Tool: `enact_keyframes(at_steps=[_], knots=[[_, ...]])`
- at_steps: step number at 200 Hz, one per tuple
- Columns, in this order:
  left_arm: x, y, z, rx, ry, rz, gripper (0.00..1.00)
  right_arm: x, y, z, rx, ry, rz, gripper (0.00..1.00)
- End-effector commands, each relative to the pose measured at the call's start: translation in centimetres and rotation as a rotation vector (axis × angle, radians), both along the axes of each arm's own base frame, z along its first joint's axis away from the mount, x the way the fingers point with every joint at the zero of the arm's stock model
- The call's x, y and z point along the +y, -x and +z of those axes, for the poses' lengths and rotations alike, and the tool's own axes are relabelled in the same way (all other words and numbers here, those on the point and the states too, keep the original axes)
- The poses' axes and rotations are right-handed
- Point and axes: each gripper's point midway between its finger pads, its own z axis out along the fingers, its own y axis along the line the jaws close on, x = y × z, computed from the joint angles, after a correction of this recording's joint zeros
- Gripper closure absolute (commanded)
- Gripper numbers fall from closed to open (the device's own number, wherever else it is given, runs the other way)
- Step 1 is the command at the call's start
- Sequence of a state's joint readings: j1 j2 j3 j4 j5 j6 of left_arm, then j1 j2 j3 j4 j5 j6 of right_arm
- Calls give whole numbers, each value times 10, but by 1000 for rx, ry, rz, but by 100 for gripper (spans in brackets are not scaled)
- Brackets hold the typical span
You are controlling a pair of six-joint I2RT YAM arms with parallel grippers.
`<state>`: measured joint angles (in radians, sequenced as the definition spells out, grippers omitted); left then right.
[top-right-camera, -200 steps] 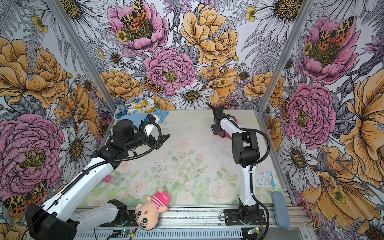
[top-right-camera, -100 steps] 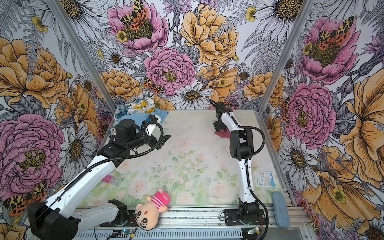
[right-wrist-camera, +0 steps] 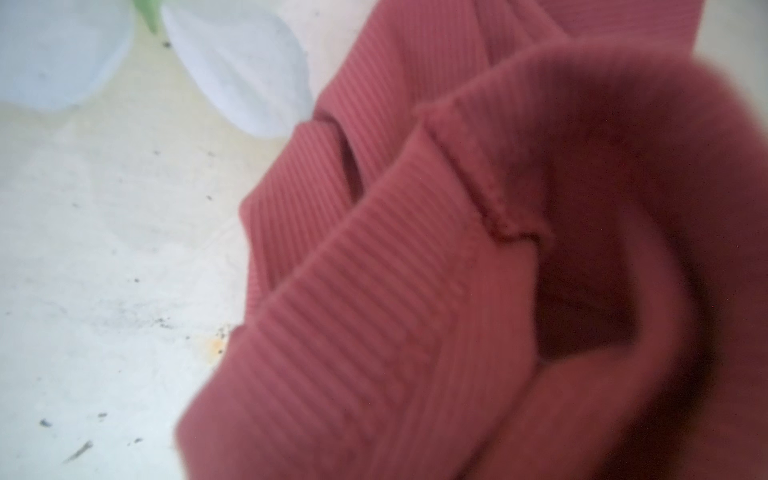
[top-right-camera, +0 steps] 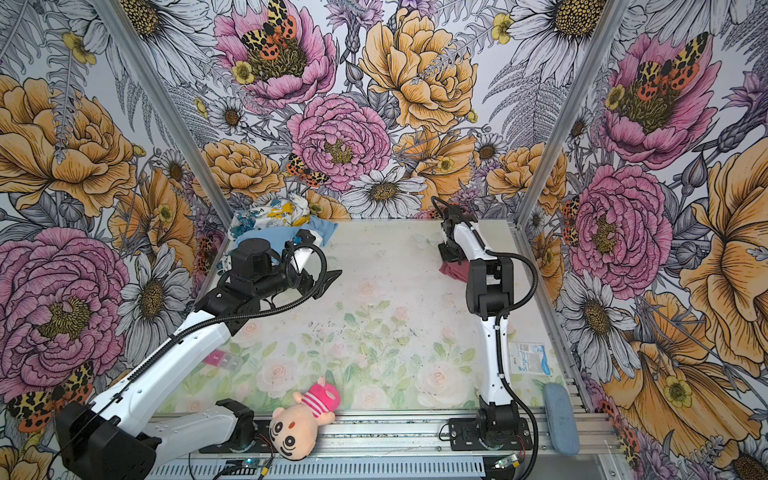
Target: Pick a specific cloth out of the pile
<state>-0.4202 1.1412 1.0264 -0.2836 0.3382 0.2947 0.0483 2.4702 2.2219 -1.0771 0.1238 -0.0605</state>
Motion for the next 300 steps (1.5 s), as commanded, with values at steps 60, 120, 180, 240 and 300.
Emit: enact_keyframes(at_steps=[60,120,180,240,300], knots=[[-4,1,1,13,18,-30,1,-91,-40,20,-140,45,-276,100],[-5,2,1,11,16,-34,1,-100,-47,11,-151,-2,-303,100],[-5,4,4,2,16,-32,1,-96,-48,22,-172,-14,-319,100],[-5,7,9,-7,24,-34,1,-130,-42,123,-351,138,-400,100],[-7,9,9,-8,24,-40,1,-128,-53,109,-350,96,-379,100]])
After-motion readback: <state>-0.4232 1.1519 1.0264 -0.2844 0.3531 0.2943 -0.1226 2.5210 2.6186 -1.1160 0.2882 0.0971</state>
